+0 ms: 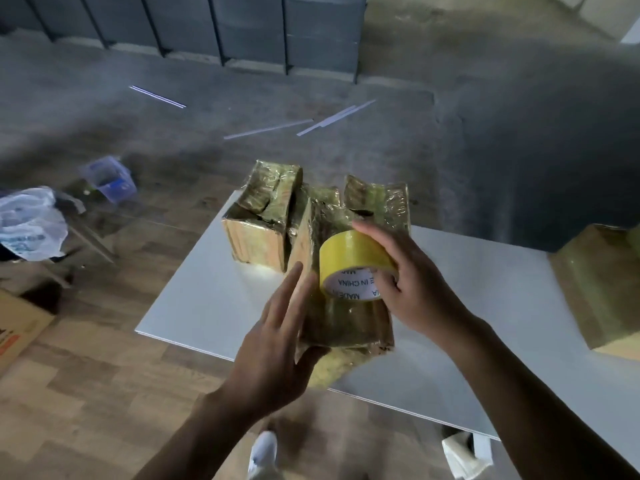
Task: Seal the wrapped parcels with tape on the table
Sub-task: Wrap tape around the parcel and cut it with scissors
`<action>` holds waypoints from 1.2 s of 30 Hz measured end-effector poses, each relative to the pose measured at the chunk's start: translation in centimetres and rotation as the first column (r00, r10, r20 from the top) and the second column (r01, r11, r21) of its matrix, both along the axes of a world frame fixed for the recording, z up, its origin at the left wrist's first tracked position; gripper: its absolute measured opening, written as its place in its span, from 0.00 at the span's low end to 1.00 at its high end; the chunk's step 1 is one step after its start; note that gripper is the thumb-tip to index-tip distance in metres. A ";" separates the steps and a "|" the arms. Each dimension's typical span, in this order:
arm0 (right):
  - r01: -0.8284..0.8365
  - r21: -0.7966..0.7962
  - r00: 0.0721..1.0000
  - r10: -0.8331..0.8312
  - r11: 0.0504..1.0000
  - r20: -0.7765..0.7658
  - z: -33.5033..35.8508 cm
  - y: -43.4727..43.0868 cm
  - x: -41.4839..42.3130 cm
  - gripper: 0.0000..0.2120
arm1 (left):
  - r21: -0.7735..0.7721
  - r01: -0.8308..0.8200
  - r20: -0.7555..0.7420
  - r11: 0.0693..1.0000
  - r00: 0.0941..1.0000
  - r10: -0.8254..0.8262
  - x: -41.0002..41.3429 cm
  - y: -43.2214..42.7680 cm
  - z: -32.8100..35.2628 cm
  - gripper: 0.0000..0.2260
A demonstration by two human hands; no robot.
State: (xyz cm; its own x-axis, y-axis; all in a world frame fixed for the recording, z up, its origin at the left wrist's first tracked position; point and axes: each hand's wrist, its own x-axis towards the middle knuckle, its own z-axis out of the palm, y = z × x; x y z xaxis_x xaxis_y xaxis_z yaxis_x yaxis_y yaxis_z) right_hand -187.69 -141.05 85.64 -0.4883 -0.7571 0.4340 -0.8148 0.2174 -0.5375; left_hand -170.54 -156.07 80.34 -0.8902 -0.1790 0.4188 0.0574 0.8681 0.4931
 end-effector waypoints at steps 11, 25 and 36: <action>-0.081 0.274 0.977 0.131 0.958 -0.167 3.3 -1.5 0.2 0.32 | -0.375 0.100 -0.052 0.921 0.990 -0.128 -0.3 -7.4 -0.2 0.35; -0.029 0.491 0.967 0.149 0.871 -0.208 -3.2 1.7 -0.5 0.30 | -0.558 0.051 0.169 0.828 0.984 0.053 1.9 -8.1 1.8 0.36; -0.100 0.330 0.995 0.103 0.939 0.008 -5.4 -0.9 0.6 0.30 | -0.747 -0.100 0.183 0.658 0.920 0.347 0.2 -3.1 2.8 0.41</action>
State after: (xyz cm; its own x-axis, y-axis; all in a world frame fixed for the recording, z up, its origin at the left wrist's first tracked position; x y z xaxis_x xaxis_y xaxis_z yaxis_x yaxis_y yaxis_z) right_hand -187.04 -141.95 80.25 -0.3986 -0.9039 0.1555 -0.8462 0.2970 -0.4424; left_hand -170.39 -159.14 83.10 -0.9599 -0.1469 0.2387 -0.2210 0.9205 -0.3222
